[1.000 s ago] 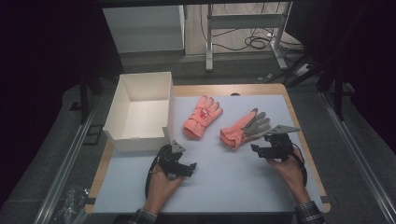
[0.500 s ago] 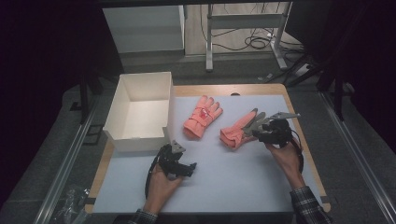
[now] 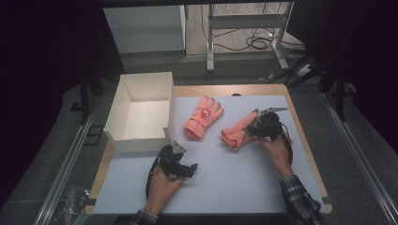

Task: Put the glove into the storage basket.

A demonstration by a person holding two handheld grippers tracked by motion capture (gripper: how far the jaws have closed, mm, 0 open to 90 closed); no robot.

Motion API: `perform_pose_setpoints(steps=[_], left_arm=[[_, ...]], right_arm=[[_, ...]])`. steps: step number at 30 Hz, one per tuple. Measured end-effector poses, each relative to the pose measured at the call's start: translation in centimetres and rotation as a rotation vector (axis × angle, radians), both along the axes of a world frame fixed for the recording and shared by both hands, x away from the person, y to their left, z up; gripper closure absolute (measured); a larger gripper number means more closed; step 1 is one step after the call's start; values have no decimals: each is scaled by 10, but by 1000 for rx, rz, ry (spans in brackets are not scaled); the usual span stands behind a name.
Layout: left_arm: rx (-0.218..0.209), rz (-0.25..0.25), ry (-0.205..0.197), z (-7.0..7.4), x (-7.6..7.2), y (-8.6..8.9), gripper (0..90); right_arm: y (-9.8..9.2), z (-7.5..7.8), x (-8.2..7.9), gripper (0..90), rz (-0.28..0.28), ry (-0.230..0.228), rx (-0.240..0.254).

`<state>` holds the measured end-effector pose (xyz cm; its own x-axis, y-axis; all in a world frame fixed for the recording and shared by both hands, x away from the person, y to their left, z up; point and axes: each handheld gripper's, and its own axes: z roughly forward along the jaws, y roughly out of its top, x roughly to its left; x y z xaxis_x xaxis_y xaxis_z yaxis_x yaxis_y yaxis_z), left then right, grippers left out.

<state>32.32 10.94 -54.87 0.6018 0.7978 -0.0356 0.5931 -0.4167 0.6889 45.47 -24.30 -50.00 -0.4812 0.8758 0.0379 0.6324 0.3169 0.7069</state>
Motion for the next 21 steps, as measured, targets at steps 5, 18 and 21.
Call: perform_pose_setpoints(steps=[5, 18, 21], left_arm=[[2, -1, 1, 0, 0, 0, 20], [1, 0, 0, 0, 0, 0, 20], [-2, 2, -1, 0, 0, 0, 20]], right_arm=[[6, -7, -1, 730, -21, -15, -48], [-3, 7, -4, 876, 54, 3, 16], [-4, 13, -8, 876, 79, -4, 25]])
